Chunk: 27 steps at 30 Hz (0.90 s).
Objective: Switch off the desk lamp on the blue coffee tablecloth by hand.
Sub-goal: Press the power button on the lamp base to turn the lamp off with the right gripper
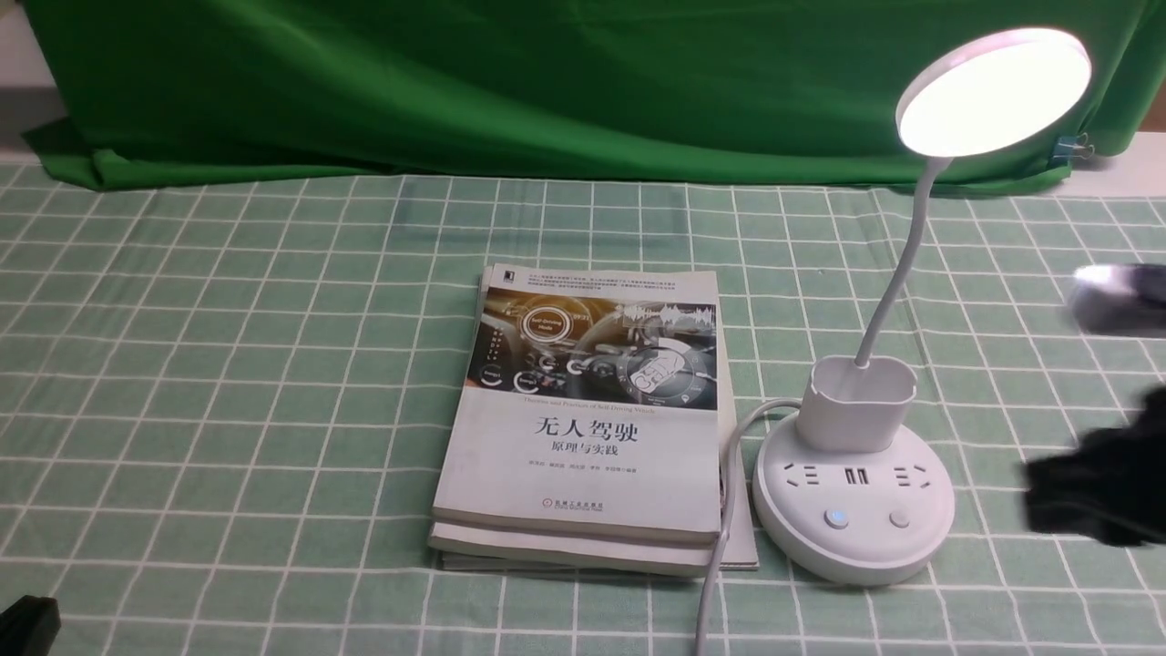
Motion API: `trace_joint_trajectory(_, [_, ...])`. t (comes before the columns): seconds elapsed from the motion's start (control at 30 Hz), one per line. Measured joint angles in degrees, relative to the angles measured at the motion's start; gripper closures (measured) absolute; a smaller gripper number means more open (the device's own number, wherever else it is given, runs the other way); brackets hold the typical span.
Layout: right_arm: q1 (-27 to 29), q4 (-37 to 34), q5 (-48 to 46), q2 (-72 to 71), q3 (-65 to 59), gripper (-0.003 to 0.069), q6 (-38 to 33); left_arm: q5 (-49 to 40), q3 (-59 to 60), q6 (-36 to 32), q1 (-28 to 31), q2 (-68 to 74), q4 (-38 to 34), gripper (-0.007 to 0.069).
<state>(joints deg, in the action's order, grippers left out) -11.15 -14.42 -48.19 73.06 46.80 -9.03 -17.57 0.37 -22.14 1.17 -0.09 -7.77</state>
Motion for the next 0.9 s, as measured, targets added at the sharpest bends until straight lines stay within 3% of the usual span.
trace_joint_trajectory(0.23, [-6.45, 5.84, 2.65, 14.72, 6.58, 0.0618, 2.84, 0.00, 0.00, 0.00, 0.00, 0.00, 0.00, 0.0624])
trace_joint_trajectory(0.9, [-6.45, 6.88, 6.00, 24.81, 9.70, 0.0618, 3.70, 0.00, 0.00, 0.00, 0.00, 0.00, 0.00, 0.0624])
